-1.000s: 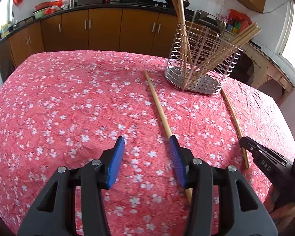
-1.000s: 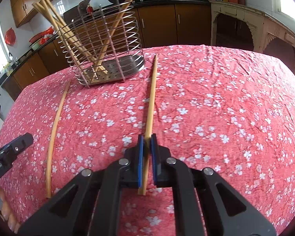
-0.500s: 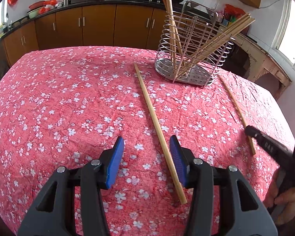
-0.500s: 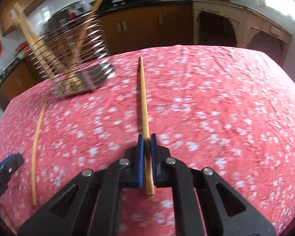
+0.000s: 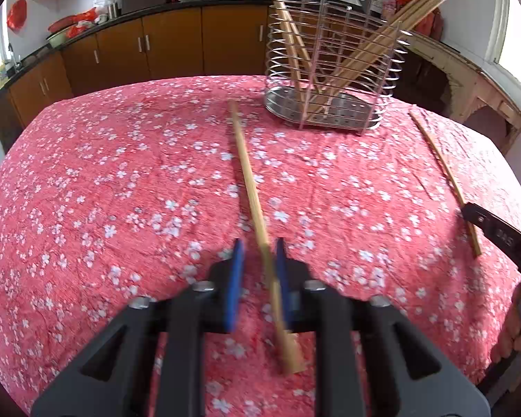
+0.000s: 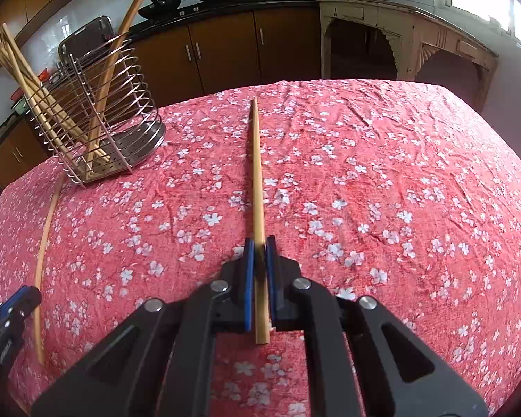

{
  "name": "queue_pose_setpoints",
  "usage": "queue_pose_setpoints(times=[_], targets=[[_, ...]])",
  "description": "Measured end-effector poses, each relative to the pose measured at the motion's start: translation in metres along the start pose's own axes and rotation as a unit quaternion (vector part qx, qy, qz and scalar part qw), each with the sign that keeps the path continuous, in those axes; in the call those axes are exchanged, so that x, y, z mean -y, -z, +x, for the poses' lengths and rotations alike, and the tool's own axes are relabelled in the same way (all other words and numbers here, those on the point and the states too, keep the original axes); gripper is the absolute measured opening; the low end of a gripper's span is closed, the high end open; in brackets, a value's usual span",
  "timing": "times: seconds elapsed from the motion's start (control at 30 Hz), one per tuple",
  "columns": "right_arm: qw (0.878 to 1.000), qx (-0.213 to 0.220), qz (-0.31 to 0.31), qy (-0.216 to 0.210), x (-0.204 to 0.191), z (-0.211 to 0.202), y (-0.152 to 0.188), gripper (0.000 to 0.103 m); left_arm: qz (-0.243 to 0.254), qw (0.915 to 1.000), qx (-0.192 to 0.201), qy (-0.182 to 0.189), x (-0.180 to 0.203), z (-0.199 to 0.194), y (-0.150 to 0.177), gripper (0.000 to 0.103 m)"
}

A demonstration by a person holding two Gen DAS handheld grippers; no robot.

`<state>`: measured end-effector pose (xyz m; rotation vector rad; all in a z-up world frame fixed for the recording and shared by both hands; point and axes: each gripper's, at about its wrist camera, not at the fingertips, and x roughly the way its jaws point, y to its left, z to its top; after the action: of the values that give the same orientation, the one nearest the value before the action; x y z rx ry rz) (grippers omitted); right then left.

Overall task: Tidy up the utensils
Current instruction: 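Close the left tool on a chopstick while the right tool grasps the last chopstick, then lift the left tool's chopstick over the wire holder while the right tool carries its chopstick there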

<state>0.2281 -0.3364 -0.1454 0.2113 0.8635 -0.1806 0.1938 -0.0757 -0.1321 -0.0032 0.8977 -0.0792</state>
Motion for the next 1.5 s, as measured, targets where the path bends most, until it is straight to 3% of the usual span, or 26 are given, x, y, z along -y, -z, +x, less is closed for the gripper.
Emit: queue_pose_setpoints(times=[0.17, 0.33, 0.57, 0.73, 0.87, 1.1, 1.23, 1.33, 1.43, 1.5], targets=[[1.0, -0.001, -0.01, -0.014, -0.006, 0.001, 0.003, 0.008, -0.015, 0.9997, 0.006, -0.019, -0.025, 0.011, -0.017, 0.007], [0.999, -0.006, -0.02, -0.024, -0.008, -0.003, 0.009, 0.008, -0.023, 0.9997, 0.004, -0.004, -0.057, 0.02, -0.032, 0.007], [0.999, -0.005, -0.033, -0.029, -0.01, -0.009, 0.017, 0.008, 0.002, 1.0, 0.008, -0.002, -0.058, 0.018, -0.027, 0.012], [0.999, -0.005, -0.032, -0.03, -0.009, -0.009, 0.016, 0.008, 0.014, 0.9997, 0.007, -0.021, -0.053, 0.021, -0.028, 0.016], [0.999, -0.005, -0.034, -0.028, -0.009, -0.009, 0.015, 0.008, 0.006, 0.9992, 0.003, -0.039, -0.05, 0.025, -0.027, 0.054], [0.999, -0.005, -0.038, -0.025, -0.011, -0.008, 0.013, 0.008, 0.027, 0.9986, 0.002, -0.045, -0.048, 0.022, -0.023, 0.064], [0.999, -0.006, -0.041, -0.025, -0.011, -0.012, 0.016, 0.008, 0.019, 0.9995, -0.003, -0.025, -0.048, 0.016, -0.016, 0.063], [0.999, -0.006, -0.043, -0.023, -0.01, -0.017, 0.02, 0.008, 0.017, 0.9996, -0.003, -0.024, -0.049, 0.012, -0.013, 0.052], [0.999, -0.006, -0.045, -0.022, -0.009, -0.021, 0.024, 0.008, 0.021, 0.9996, 0.001, -0.021, -0.046, 0.006, -0.008, 0.031], [0.999, -0.006, -0.045, -0.024, -0.007, -0.024, 0.025, 0.008, 0.023, 0.9994, 0.003, -0.024, -0.045, 0.002, -0.003, 0.012]])
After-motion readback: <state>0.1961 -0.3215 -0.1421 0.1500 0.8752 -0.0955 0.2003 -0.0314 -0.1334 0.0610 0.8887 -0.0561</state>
